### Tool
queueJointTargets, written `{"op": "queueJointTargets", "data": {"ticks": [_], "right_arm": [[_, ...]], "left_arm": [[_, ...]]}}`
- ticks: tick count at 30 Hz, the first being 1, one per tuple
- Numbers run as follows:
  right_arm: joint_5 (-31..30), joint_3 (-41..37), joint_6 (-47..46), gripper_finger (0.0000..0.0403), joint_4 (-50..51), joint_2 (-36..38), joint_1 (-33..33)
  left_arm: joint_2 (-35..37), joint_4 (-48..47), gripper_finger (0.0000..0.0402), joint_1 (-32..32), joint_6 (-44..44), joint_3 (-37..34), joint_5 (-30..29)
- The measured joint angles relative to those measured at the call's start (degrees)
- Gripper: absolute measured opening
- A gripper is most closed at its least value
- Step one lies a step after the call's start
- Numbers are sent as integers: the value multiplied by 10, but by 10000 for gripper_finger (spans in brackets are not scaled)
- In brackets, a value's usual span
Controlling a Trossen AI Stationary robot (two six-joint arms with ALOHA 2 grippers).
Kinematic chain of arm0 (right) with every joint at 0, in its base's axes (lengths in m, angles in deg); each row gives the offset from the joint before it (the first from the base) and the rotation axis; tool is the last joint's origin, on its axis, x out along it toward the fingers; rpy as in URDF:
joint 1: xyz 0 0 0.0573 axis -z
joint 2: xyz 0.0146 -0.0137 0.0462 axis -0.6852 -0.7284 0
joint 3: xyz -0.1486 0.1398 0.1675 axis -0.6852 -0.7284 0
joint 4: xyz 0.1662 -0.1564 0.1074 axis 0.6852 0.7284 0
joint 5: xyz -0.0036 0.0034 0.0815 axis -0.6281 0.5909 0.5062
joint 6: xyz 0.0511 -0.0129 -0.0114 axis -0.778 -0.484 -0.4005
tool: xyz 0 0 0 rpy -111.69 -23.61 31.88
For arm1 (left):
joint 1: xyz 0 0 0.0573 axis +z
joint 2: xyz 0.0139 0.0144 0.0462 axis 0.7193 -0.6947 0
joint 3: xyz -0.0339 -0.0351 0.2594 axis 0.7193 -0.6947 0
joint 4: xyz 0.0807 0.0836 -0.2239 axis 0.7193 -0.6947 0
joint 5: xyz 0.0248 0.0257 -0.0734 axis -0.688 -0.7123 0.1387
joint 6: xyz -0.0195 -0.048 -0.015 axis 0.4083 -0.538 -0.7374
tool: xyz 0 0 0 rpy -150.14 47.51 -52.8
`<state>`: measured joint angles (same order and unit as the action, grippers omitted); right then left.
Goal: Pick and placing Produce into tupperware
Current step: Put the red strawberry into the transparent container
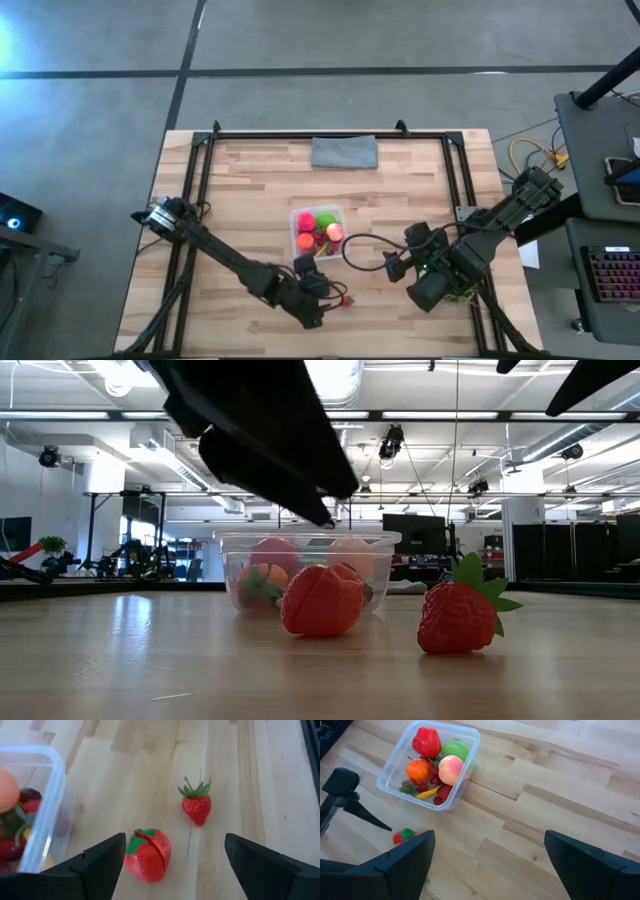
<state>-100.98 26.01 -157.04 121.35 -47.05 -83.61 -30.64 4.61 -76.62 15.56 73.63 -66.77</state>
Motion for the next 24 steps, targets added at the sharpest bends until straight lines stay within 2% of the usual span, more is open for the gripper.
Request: {"op": "queueJointTargets", "data": {"ticks": [9, 19, 24], "right_arm": [[1, -3, -2, 368, -3, 0, 0], [5, -3, -1, 368, -3, 0, 0], [5, -9, -1, 368, -2, 0, 0]], "left_arm": [[-41, 5, 325, -3, -3, 6, 4], [-42, 7, 325, -2, -15, 6, -13], [-42, 26, 325, -2, -14, 1, 12]]}}
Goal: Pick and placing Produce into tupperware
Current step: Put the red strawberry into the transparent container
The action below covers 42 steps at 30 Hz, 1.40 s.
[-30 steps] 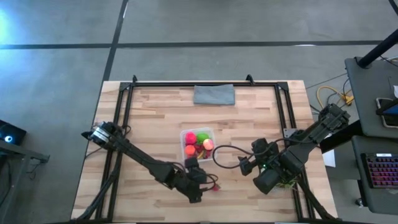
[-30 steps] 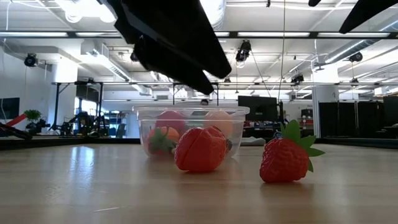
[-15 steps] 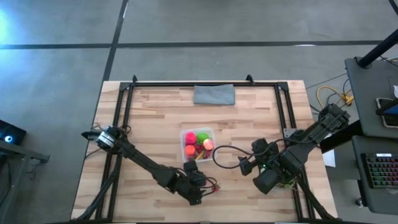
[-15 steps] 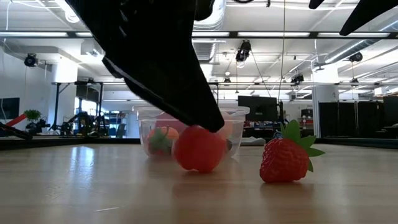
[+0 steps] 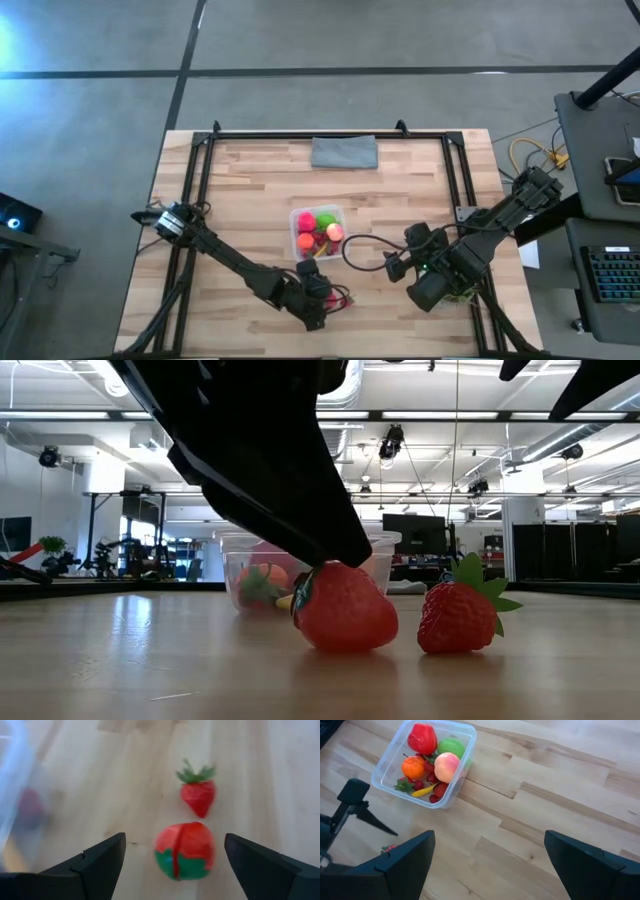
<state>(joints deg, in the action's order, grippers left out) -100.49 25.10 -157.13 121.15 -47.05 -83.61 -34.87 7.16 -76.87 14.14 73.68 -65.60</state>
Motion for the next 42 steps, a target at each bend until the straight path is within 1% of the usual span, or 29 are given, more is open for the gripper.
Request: {"op": "queueJointTargets", "data": {"ticks": [3, 12, 19, 24, 31, 38, 42], "right_arm": [[1, -4, 0, 368, 0, 0, 0], [5, -7, -1, 368, 0, 0, 0], [7, -7, -1, 368, -4, 0, 0], [11, -7, 0, 368, -8, 0, 0], [11, -7, 4, 368, -8, 0, 0], [11, -8, 5, 368, -8, 0, 0], [11, -10, 5, 368, -9, 0, 0]], "left_arm": [[0, 18, 325, 0, 2, -4, 26], [0, 21, 325, 0, 4, -11, 46], [0, 44, 325, 0, 4, -11, 46], [0, 70, 325, 0, 4, -29, 45], [0, 82, 325, 1, 4, -48, 31], [0, 102, 325, 2, 1, -51, 23], [-14, 113, 325, 3, 1, -54, 24]]}}
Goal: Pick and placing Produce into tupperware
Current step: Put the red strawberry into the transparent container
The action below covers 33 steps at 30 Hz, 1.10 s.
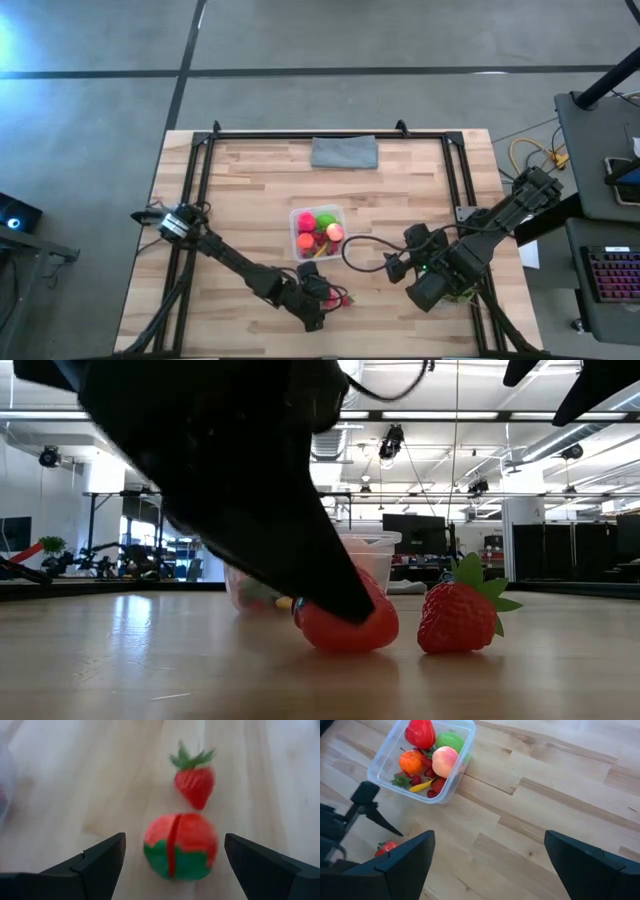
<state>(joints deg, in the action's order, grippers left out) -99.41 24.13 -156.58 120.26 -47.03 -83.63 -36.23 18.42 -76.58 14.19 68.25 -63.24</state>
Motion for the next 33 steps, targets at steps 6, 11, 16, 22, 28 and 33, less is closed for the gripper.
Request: {"op": "queueJointTargets", "data": {"ticks": [6, 11, 16, 22, 28, 33], "right_arm": [[0, -1, 0, 368, -1, 0, 0], [2, -2, 0, 368, -3, 0, 0], [2, -2, 0, 368, -4, 0, 0], [2, -2, 0, 368, -4, 0, 0], [2, -2, 7, 368, -4, 0, 0], [2, -2, 8, 368, -4, 0, 0]], "left_arm": [[-23, 13, 325, 1, -1, 13, 28], [-23, 9, 325, 2, 1, 15, 27], [-23, -3, 315, 4, 4, 15, 26], [-23, -8, 264, 6, 5, 14, 24], [-23, -8, 224, 7, 5, 15, 24], [-18, -8, 210, 10, 5, 18, 25]]}}
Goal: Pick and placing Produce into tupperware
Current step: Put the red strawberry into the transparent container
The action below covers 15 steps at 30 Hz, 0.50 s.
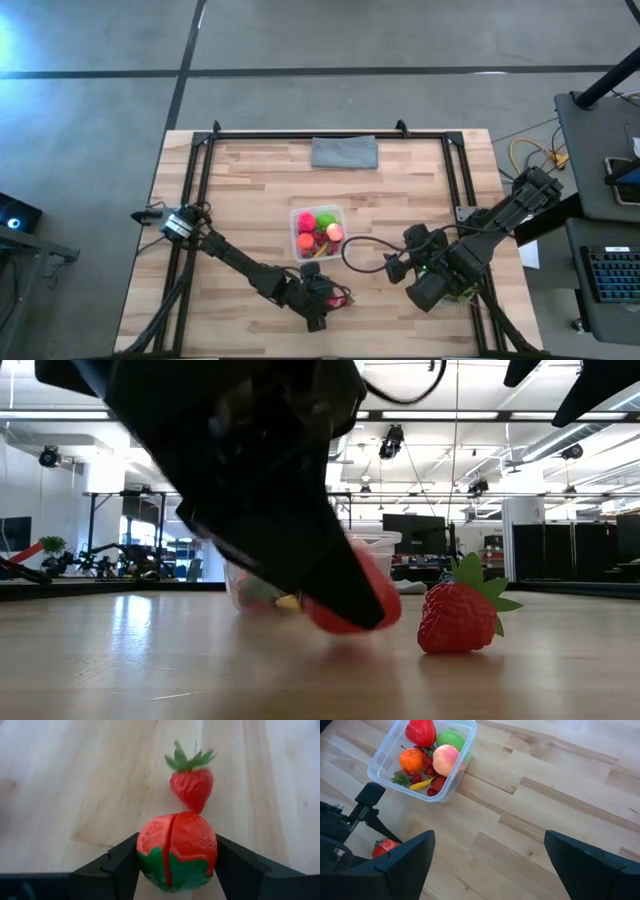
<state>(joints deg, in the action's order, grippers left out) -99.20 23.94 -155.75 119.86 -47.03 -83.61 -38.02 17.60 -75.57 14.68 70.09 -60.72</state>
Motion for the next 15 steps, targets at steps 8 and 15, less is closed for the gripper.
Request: {"op": "queueJointTargets", "data": {"ticks": [8, 15], "right_arm": [[0, 0, 0, 368, -1, 0, 0], [0, 0, 0, 368, 0, 0, 0]], "left_arm": [[30, -17, 207, 7, 0, -1, -21], [118, -114, 207, 13, 56, 0, -150]]}}
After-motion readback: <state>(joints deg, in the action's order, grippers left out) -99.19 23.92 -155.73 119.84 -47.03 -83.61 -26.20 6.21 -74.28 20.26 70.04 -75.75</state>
